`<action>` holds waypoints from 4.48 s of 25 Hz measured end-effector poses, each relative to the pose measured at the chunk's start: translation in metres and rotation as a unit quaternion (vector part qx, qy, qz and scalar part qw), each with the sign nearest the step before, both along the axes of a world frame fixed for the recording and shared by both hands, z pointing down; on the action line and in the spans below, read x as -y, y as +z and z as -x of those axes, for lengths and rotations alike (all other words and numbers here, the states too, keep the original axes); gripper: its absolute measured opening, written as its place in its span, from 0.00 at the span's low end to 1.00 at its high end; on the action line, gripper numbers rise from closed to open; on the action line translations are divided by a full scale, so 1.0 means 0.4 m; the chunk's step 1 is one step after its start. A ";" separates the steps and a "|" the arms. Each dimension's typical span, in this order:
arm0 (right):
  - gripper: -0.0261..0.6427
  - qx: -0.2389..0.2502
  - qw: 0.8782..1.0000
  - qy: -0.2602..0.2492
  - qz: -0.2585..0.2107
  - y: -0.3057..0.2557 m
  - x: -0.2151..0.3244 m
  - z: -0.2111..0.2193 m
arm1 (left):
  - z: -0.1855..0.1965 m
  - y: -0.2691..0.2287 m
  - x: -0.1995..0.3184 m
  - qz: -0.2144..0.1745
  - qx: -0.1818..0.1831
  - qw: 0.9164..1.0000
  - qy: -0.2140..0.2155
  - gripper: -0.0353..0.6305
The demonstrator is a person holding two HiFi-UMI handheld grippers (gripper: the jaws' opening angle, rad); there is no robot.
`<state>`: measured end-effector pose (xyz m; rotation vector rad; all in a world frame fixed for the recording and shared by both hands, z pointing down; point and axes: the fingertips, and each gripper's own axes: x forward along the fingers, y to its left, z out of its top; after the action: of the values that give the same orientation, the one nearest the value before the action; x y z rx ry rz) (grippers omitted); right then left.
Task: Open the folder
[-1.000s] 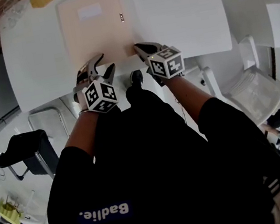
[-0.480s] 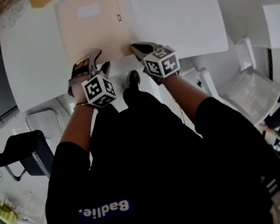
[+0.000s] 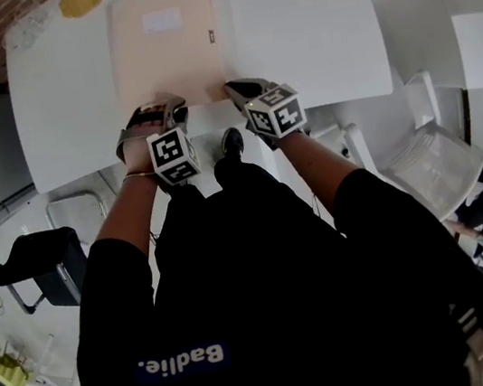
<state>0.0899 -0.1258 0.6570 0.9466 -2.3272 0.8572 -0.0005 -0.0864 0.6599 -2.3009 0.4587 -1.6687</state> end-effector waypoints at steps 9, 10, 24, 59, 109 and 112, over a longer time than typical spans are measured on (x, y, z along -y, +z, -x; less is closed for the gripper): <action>0.08 -0.014 1.000 -0.001 -0.005 -0.002 0.003 -0.005 | -0.012 -0.041 0.007 0.006 -0.055 0.998 -0.008 0.09; 0.08 -0.016 1.000 0.000 -0.006 -0.002 0.006 -0.009 | -0.017 -0.056 0.014 0.002 -0.066 0.998 -0.011 0.09; 0.08 -0.058 0.998 -0.014 -0.022 0.005 0.014 -0.017 | 0.001 -0.184 0.071 -0.021 -0.216 0.967 -0.135 0.07; 0.08 -0.107 0.993 -0.042 -0.033 0.008 0.024 -0.013 | 0.461 -0.384 0.080 -0.023 -0.620 0.590 -0.516 0.05; 0.08 -0.164 0.985 -0.044 -0.037 0.013 0.044 -0.019 | 0.866 0.027 0.000 0.023 -0.610 0.292 -0.737 0.05; 0.08 -0.168 0.984 -0.040 -0.036 0.013 0.048 -0.022 | 0.867 0.047 -0.008 0.027 -0.602 0.295 -0.742 0.05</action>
<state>0.0989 -0.1449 0.6623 0.9405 -2.0991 0.5368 -0.3471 -0.0834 0.6789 -2.2660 3.3899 0.9990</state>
